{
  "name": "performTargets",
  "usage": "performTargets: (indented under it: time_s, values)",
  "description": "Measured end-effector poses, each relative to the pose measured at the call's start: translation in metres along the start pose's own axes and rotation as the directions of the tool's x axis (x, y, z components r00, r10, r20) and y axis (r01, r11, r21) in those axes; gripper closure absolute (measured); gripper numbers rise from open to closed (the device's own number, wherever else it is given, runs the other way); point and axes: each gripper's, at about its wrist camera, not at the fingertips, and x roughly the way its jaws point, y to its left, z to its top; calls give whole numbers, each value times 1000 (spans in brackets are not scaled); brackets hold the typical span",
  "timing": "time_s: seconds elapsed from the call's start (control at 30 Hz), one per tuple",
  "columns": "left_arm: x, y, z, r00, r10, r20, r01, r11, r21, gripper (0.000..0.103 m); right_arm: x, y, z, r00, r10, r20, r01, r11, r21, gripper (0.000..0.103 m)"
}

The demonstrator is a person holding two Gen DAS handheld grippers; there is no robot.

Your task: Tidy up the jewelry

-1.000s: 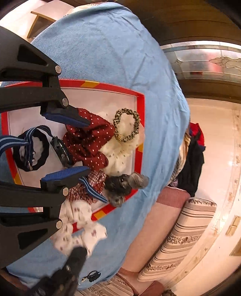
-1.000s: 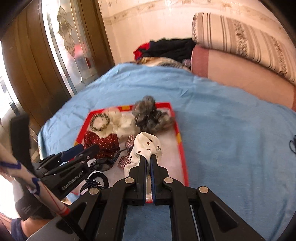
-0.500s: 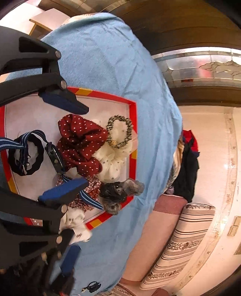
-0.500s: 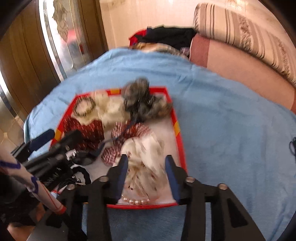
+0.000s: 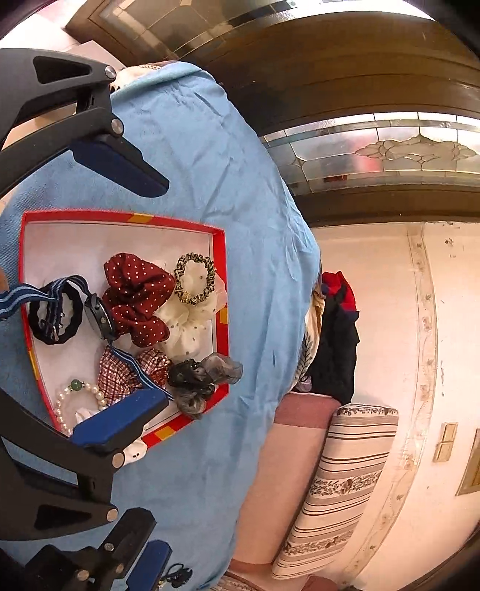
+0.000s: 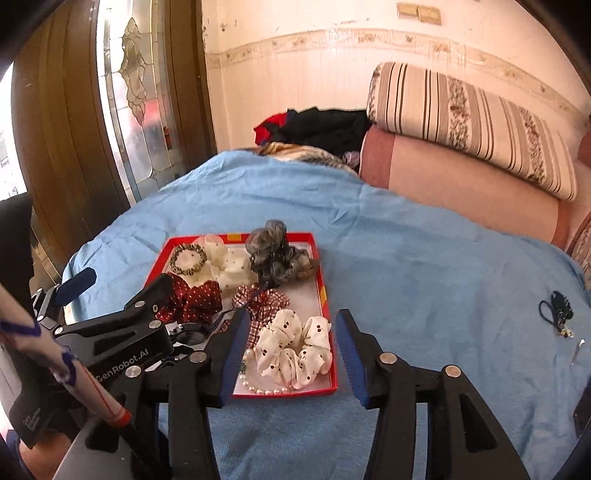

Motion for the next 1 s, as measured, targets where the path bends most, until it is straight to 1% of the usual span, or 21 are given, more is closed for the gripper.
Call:
performTargets:
  time_s: [0.07, 0.23, 0.3, 0.4, 0.43, 0.57, 0.73, 0.83, 0.87, 0.9, 0.93, 0.97, 1.0]
  values:
    - [-4, 2, 0, 1000, 2, 1, -2, 1000, 4, 0, -8, 1, 1, 1000, -7, 17, 7, 1000, 4, 42]
    - [-11, 3, 0, 1000, 18, -17, -17, 999, 43, 0, -19, 4, -3, 1000, -7, 28, 7, 1000, 6, 41]
    - [-17, 4, 1, 1000, -1, -15, 2, 998, 56, 0, -22, 5, -6, 1000, -10, 27, 10, 1000, 3, 41]
    - [-27, 8, 2, 999, -53, -7, 53, 996, 74, 0, -25, 3, -11, 1000, -8, 25, 7, 1000, 16, 40]
    - [-31, 9, 3, 998, -55, 5, 54, 996, 74, 0, -26, 3, -12, 1000, -9, 22, 9, 1000, 16, 40]
    - [-44, 9, 8, 999, -3, 52, -4, 992, 125, 0, -26, 1, -16, 1000, -21, 12, 21, 1000, 18, 40]
    - [-56, 17, 16, 997, 5, 81, -13, 995, 100, 0, -30, -3, -21, 1000, -23, 18, 22, 999, 36, 40]
    - [-67, 19, 15, 984, 119, 134, -134, 986, 103, 0, -33, -7, -25, 999, -31, 22, 30, 999, 36, 40]
    - [-69, 21, 13, 984, 103, 144, -119, 987, 106, 0, -34, -7, -26, 999, -32, 23, 31, 999, 38, 40]
    - [-73, 25, 12, 988, 39, 152, -54, 993, 101, 0, -35, -9, -27, 999, -33, 22, 32, 999, 42, 40]
    - [-75, 28, 12, 988, 15, 152, -28, 996, 84, 0, -36, -11, -29, 999, -33, 20, 32, 998, 47, 40]
    - [-76, 28, 13, 988, 28, 151, -41, 996, 80, 0, -36, -13, -29, 999, -32, 19, 31, 998, 52, 40]
    - [-75, 27, 14, 985, 67, 161, -81, 993, 85, 0, -35, -15, -30, 999, -33, 15, 32, 998, 56, 40]
